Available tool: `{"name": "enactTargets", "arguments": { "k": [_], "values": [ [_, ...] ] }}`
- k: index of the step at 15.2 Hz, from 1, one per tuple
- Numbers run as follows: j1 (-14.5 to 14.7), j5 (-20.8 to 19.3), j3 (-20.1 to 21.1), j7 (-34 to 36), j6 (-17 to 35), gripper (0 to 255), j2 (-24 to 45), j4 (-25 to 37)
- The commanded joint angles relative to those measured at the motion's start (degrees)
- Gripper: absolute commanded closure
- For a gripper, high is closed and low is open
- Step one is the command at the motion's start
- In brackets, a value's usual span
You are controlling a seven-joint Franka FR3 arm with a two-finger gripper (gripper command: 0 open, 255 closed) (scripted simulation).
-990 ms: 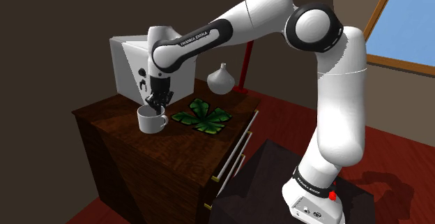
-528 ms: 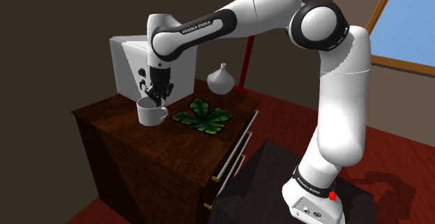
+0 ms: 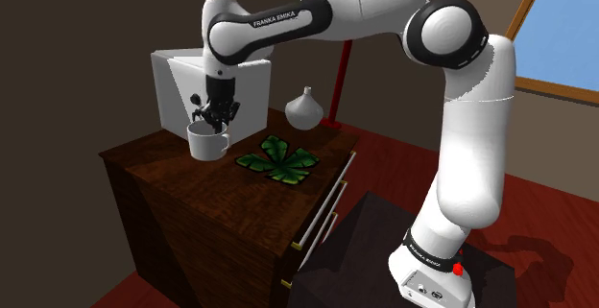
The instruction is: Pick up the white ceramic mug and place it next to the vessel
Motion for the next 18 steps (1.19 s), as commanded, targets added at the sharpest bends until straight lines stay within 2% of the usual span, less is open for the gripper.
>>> {"name": "enactTargets", "arguments": {
  "k": [1,18],
  "values": [
    [0.13,0.04,0.09,0.18,-1.55,255,-0.19,1.36],
    [0.42,0.24,0.34,0.45,-14.34,255,-0.96,13.42]
  ]
}}
